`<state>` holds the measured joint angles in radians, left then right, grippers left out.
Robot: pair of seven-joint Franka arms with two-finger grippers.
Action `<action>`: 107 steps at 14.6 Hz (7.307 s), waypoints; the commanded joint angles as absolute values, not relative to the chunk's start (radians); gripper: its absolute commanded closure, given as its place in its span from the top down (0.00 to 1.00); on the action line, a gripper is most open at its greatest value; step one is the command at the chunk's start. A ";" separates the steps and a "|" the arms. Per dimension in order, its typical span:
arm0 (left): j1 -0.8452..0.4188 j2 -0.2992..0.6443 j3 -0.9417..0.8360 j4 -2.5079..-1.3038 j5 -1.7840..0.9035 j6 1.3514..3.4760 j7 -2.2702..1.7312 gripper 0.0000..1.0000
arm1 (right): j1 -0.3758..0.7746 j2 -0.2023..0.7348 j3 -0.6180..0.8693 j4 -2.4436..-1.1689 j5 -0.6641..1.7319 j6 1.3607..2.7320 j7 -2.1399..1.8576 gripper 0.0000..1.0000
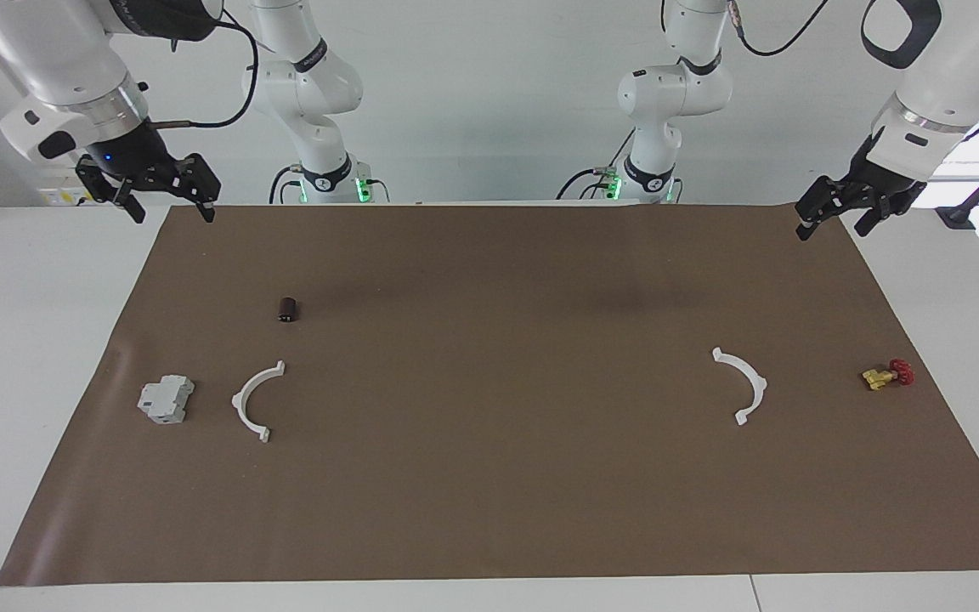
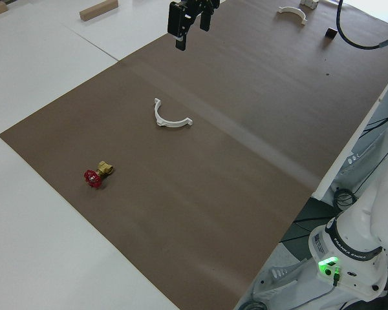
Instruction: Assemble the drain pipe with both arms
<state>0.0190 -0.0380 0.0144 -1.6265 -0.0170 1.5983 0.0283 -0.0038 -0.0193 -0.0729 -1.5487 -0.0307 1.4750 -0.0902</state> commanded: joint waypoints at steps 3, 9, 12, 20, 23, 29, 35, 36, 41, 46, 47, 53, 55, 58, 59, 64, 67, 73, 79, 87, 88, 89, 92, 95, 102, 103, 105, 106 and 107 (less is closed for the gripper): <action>0.020 -0.057 0.015 -1.643 -0.003 1.588 0.025 1.00 | -0.011 -0.018 -0.069 -1.551 -0.018 1.490 -0.084 1.00; 0.011 -0.063 0.014 -1.654 -0.003 1.566 0.014 1.00 | -0.018 -0.035 -0.071 -1.595 -0.018 1.491 -0.090 1.00; 0.020 -0.084 0.014 -1.713 -0.003 1.627 0.026 1.00 | -0.008 -0.043 -0.068 -1.652 -0.017 1.569 -0.114 1.00; 0.037 -0.040 0.012 -1.931 -0.003 1.963 0.037 1.00 | -0.008 0.188 -0.063 -1.808 0.020 2.052 -0.158 1.00; 0.026 0.079 0.012 -1.930 -0.003 2.093 0.037 1.00 | -0.018 0.273 -0.061 -1.813 0.050 2.118 -0.164 1.00; 0.009 0.250 0.011 -1.954 -0.003 2.327 0.057 0.99 | -0.040 0.376 -0.063 -1.845 0.067 2.227 -0.319 0.94; 0.014 0.316 0.011 -1.971 -0.003 2.379 0.094 0.97 | -0.046 0.382 -0.063 -1.893 0.066 2.304 -0.328 0.75; 0.018 0.316 0.011 -1.973 -0.003 2.382 0.109 0.93 | -0.048 0.388 -0.063 -1.893 0.066 2.315 -0.330 0.74; 0.021 0.324 0.011 -1.994 -0.003 2.419 0.130 0.84 | -0.049 0.393 -0.063 -1.905 0.067 2.333 -0.334 0.63; 0.025 0.325 0.012 -1.994 -0.003 2.419 0.130 0.37 | -0.058 0.394 -0.063 -1.916 0.066 2.347 -0.354 0.54; 0.025 0.325 0.012 -1.994 -0.003 2.421 0.126 0.16 | -0.058 0.394 -0.063 -1.916 0.067 2.347 -0.356 0.53; 0.034 0.311 0.012 -1.994 -0.003 2.402 0.127 0.00 | -0.057 0.393 -0.063 -1.930 0.066 2.359 -0.356 0.50; 0.034 0.301 0.014 -1.990 -0.003 2.398 0.126 0.00 | -0.057 0.393 -0.063 -1.930 0.067 2.359 -0.356 0.47; 0.034 0.273 0.017 -1.980 -0.005 2.382 0.124 0.00 | -0.055 0.393 -0.063 -1.930 0.067 2.358 -0.356 0.25; 0.034 0.265 0.017 -1.980 -0.005 2.373 0.123 0.00 | -0.055 0.393 -0.061 -1.927 0.067 2.356 -0.354 0.15; 0.034 0.207 0.024 -1.968 -0.003 2.315 0.118 0.00 | -0.035 0.391 -0.057 -1.785 0.069 2.179 -0.325 0.00; 0.034 0.181 0.026 -1.967 -0.003 2.298 0.118 0.00 | 0.087 0.416 -0.038 -1.596 0.058 1.970 -0.082 0.00; 0.000 0.176 0.023 -1.927 0.064 2.235 0.100 0.00 | 0.452 0.535 -0.015 -1.433 0.072 2.000 0.544 0.01; -0.141 0.175 0.025 -1.931 0.077 2.237 -0.081 0.00 | 0.520 0.555 -0.015 -1.571 0.061 2.140 0.575 0.01; -0.345 0.202 0.021 -1.922 0.167 2.241 -0.408 0.00 | 0.535 0.526 -0.015 -1.652 0.060 2.160 0.574 0.60; -0.379 0.209 0.021 -1.922 0.167 2.243 -0.429 0.00 | 0.535 0.525 -0.015 -1.654 0.060 2.172 0.574 0.85; -0.394 0.224 0.021 -1.914 0.167 2.249 -0.467 0.00 | 0.534 0.526 -0.015 -1.637 0.058 2.160 0.574 1.00; -0.460 0.348 0.020 -1.797 0.166 2.238 -0.580 0.00 | 0.474 0.476 -0.026 -1.592 0.058 2.102 0.539 1.00; -0.505 0.414 0.018 -1.743 0.161 2.241 -0.664 0.00 | 0.349 0.314 -0.028 -1.585 0.058 1.918 0.465 1.00; -0.607 0.485 0.017 -1.681 0.153 2.247 -0.756 0.00 | 0.112 -0.012 -0.029 -1.585 0.040 1.518 0.250 1.00; -0.623 0.482 0.018 -1.704 0.155 2.247 -0.756 0.00 | 0.106 -0.020 -0.032 -1.582 0.031 1.472 0.221 1.00; -0.637 0.469 0.018 -1.736 0.156 2.238 -0.755 0.00 | 0.112 -0.025 -0.067 -1.575 -0.020 1.448 0.149 1.00; -0.647 0.468 0.018 -1.740 0.156 2.232 -0.755 0.00 | 0.112 -0.040 -0.067 -1.595 -0.024 1.468 0.123 1.00; -0.655 0.465 0.018 -1.749 0.156 2.230 -0.755 0.00 | 0.113 -0.046 -0.069 -1.618 -0.025 1.485 0.121 1.00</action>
<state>-0.6279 0.4789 0.0045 -1.7253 0.1437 2.2438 -0.7412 0.1119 -0.0315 -0.0669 -1.5612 -0.0056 1.4458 0.1602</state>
